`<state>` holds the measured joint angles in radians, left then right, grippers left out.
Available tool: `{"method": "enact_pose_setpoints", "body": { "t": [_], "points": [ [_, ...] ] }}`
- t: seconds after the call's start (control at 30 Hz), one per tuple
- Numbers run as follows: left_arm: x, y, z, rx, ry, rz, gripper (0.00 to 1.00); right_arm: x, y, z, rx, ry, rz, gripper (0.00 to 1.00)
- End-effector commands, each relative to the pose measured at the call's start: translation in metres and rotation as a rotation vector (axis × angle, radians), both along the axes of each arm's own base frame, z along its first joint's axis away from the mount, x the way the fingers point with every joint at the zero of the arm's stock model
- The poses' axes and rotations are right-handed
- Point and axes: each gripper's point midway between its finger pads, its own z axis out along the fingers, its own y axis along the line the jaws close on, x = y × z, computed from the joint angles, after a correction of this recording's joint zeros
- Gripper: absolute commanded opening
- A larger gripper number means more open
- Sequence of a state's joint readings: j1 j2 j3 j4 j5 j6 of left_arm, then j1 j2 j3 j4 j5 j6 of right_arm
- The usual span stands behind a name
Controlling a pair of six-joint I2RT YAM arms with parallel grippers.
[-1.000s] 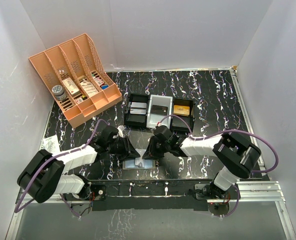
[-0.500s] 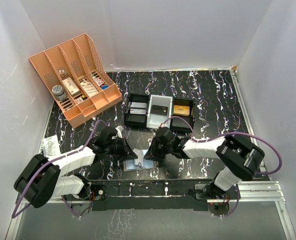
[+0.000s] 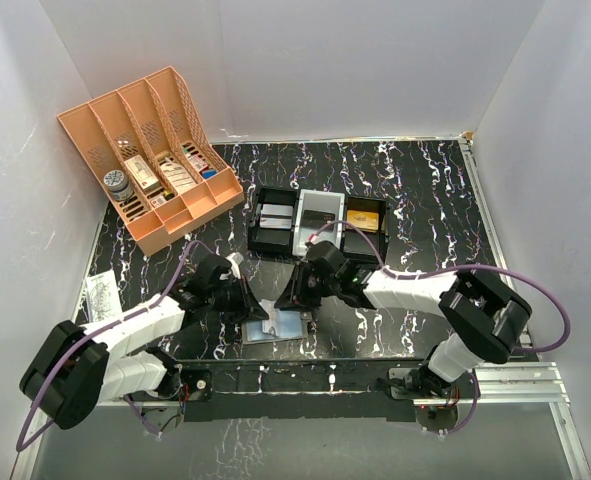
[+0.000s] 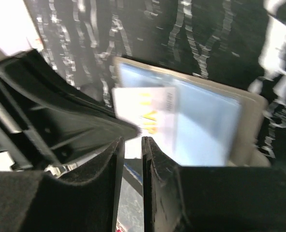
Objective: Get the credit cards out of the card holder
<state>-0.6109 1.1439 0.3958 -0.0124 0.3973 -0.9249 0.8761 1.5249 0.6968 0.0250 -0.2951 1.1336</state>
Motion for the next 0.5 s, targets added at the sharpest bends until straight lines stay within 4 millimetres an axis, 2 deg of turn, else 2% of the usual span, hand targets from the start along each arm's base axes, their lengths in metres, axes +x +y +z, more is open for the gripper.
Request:
{"method": "enact_pose_setpoints", "body": {
  "t": [0.0,0.13,0.27,0.47],
  "points": [
    [0.002,0.001,0.013,0.01,-0.035,-0.019,0.0,0.012,0.031,0.039,0.117,-0.07,0.073,0.2],
    [0.0,0.006,0.01,0.039,-0.022,-0.015,0.0,0.002,0.052,0.054,0.319,-0.034,0.123,0.2],
    [0.001,0.008,0.014,0.036,-0.037,-0.004,0.0,0.003,0.051,0.023,0.219,0.022,0.105,0.2],
    [0.007,0.011,0.023,0.061,-0.07,0.01,0.0,0.007,0.026,-0.02,-0.002,0.034,0.055,0.21]
  ]
}}
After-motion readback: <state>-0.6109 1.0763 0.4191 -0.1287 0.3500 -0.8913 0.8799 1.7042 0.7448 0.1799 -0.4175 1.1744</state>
